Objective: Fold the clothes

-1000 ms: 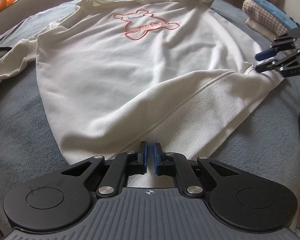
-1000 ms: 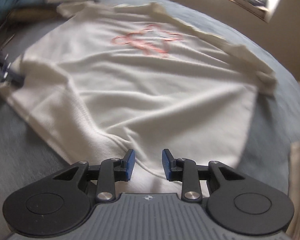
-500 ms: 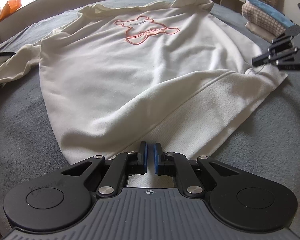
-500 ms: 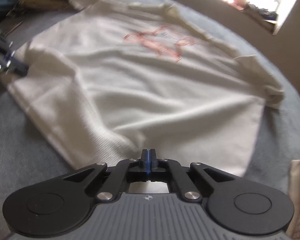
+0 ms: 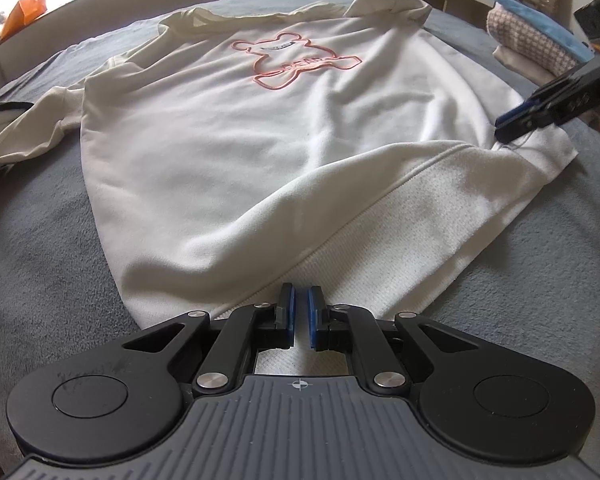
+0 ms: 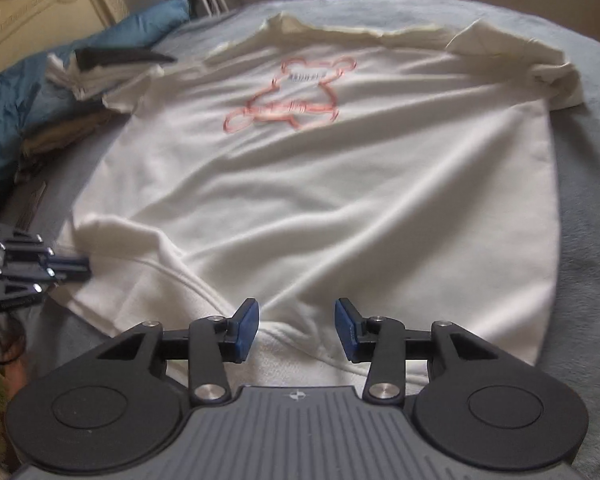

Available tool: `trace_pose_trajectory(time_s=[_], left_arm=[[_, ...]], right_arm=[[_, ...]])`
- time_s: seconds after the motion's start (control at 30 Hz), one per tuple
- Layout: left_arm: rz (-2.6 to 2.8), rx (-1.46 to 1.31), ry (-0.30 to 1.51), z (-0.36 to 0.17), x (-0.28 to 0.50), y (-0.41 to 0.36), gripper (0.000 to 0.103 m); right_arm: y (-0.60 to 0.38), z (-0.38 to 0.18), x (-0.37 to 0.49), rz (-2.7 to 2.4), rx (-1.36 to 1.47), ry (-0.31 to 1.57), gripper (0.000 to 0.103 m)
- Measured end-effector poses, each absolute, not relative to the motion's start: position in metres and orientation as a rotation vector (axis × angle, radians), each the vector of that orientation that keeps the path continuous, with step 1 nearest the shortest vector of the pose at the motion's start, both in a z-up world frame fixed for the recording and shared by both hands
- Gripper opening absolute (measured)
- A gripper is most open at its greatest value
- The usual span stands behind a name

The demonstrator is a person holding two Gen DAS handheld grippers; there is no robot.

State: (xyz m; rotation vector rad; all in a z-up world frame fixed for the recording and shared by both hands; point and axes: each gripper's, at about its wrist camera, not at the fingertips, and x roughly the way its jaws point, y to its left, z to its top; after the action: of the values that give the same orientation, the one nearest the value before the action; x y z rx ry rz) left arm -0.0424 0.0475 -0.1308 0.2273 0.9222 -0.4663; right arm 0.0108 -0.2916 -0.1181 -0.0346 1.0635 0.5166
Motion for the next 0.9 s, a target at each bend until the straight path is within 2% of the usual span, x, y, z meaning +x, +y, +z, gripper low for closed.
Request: trace_pose_trajectory(time_s=[0.07,0.17,0.4,0.6,0.63,0.7,0.77,0.9], left_arm=[[-0.465,0.228,0.921,-0.131,-0.043,0.048,0.006],[-0.464,0.229,0.921,-0.13,-0.043,0.048,0.006],[-0.467,0.239,0.921,-0.13,-0.043,0.048,0.006],[-0.464,0.241,0.917,-0.131,-0.044,0.048,0.006],[-0.465,0.242,0.917,-0.131,-0.044,0.048,0.006],[-0.468,0.244,0.918,-0.131,-0.043,0.048,0.006],[-0.47,0.243,0.919,-0.13,-0.043,0.048,0.006],[-0.474,0.244,0.918,-0.131,-0.042,0.048,0.006]], right_arm=[[-0.287,-0.121,0.009,0.51,-0.071,1.048,0.004],[-0.285,-0.112,0.004,0.5,-0.097,0.985,0.001],[-0.284,-0.105,0.006,0.439,-0.143,0.901,0.001],[-0.278,-0.132,0.011,0.404,-0.178,0.924,0.002],[-0.283,-0.129,0.011,0.405,-0.139,0.929,0.004],[-0.301,-0.117,0.013,0.384,-0.035,0.942,0.014],[-0.325,-0.106,0.01,0.342,0.057,0.951,0.028],[-0.379,-0.091,-0.005,0.245,0.218,0.999,0.034]])
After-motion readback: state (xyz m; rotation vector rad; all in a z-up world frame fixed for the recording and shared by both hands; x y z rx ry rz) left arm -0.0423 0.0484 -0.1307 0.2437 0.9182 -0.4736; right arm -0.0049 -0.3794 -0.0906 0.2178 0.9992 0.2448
